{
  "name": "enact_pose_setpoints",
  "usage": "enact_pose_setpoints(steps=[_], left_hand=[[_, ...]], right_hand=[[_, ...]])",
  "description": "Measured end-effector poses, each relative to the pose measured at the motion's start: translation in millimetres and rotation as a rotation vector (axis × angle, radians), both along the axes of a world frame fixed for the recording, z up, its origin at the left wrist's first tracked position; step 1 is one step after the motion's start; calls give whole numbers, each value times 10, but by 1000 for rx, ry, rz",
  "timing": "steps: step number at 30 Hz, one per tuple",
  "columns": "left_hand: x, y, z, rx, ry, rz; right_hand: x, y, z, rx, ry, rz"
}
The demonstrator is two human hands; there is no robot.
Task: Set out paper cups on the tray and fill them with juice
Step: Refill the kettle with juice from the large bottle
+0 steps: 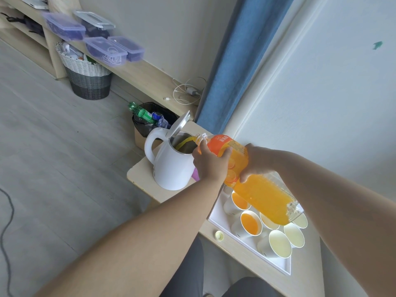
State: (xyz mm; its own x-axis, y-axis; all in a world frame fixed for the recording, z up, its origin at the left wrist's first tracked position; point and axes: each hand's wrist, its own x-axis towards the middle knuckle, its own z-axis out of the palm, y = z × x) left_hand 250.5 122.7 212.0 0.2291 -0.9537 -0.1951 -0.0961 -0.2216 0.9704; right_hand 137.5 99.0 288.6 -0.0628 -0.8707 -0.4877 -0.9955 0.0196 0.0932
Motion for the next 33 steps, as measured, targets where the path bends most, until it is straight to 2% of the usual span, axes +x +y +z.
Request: enact_pose_setpoints(steps=[33], left_hand=[[-4, 17, -1, 14, 28, -7]], right_hand=[[-3, -17, 18, 20, 36, 20]])
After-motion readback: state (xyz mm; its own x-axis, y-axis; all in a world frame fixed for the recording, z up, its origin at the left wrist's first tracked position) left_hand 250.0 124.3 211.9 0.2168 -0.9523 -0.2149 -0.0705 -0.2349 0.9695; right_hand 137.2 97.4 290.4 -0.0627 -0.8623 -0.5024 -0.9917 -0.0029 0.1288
